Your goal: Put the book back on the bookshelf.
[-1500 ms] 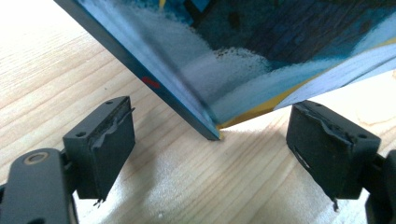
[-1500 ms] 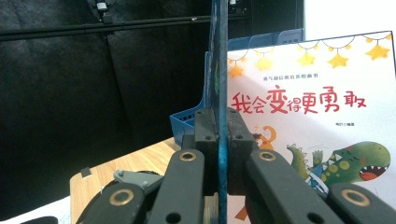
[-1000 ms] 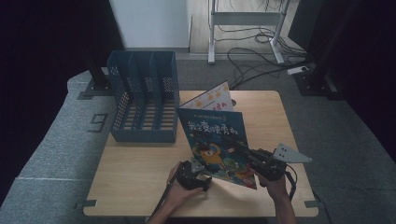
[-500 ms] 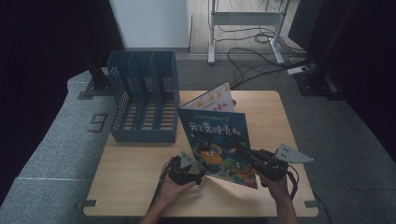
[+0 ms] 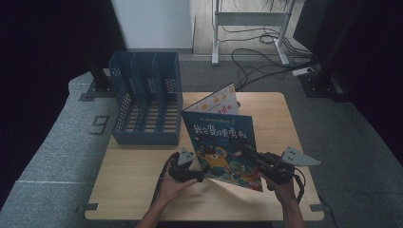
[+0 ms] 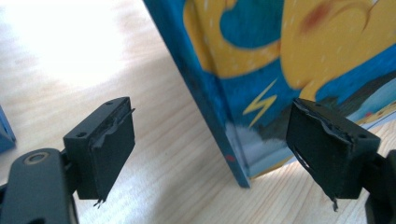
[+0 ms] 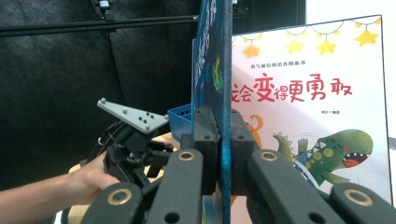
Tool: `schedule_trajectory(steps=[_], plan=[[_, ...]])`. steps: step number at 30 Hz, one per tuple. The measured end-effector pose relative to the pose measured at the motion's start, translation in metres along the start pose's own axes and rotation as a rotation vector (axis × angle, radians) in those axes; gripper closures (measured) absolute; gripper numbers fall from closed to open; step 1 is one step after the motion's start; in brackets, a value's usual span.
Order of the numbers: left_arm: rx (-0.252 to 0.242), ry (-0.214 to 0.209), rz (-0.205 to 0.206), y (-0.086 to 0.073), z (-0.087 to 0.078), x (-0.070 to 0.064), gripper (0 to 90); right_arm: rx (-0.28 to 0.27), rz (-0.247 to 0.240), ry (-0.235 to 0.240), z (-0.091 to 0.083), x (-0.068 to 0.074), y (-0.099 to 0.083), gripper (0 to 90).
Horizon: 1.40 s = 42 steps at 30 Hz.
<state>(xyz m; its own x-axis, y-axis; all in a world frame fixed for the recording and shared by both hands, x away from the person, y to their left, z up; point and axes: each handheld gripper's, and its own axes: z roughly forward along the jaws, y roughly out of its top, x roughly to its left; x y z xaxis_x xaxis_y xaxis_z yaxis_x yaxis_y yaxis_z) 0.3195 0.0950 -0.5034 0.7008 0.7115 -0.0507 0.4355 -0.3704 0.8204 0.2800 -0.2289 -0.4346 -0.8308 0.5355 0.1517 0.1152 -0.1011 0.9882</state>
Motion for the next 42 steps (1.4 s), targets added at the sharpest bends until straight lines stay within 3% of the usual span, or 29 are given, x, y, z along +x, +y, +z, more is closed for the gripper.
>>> schedule_trajectory(steps=[17, 20, 24, 26, 29, 36, 38, 39, 42], plan=[[-0.112, -0.046, 0.083, 0.04, -0.014, -0.005, 15.4, 0.007, 0.005, -0.006, -0.008, -0.008, -0.006, 81.9], [-0.13, -0.065, 0.083, 0.045, -0.016, -0.006, 15.4, 0.015, 0.008, -0.014, -0.01, -0.011, -0.007, 80.6], [-0.134, -0.063, 0.091, 0.05, -0.016, -0.008, 15.5, 0.024, 0.011, -0.018, -0.012, -0.014, -0.008, 79.4], [-0.163, -0.052, 0.096, 0.053, -0.017, -0.009, 16.5, 0.026, 0.016, -0.024, -0.014, -0.016, -0.01, 78.4], [-0.169, -0.073, 0.097, 0.055, -0.015, -0.009, 16.4, 0.027, 0.02, -0.025, -0.015, -0.019, -0.012, 77.7], [-0.178, -0.068, 0.119, 0.057, -0.015, -0.014, 19.0, 0.039, 0.02, -0.034, -0.017, -0.022, -0.014, 75.3], [-0.188, -0.059, 0.123, 0.058, -0.016, -0.016, 20.0, 0.06, 0.015, -0.046, -0.017, -0.024, -0.016, 73.6], [-0.215, -0.034, 0.126, 0.057, -0.018, -0.019, 21.5, 0.098, -0.001, -0.056, -0.015, -0.024, -0.018, 71.6], [-0.229, -0.029, 0.125, 0.056, -0.018, -0.021, 23.7, 0.126, -0.019, -0.074, -0.013, -0.025, -0.02, 69.2]])
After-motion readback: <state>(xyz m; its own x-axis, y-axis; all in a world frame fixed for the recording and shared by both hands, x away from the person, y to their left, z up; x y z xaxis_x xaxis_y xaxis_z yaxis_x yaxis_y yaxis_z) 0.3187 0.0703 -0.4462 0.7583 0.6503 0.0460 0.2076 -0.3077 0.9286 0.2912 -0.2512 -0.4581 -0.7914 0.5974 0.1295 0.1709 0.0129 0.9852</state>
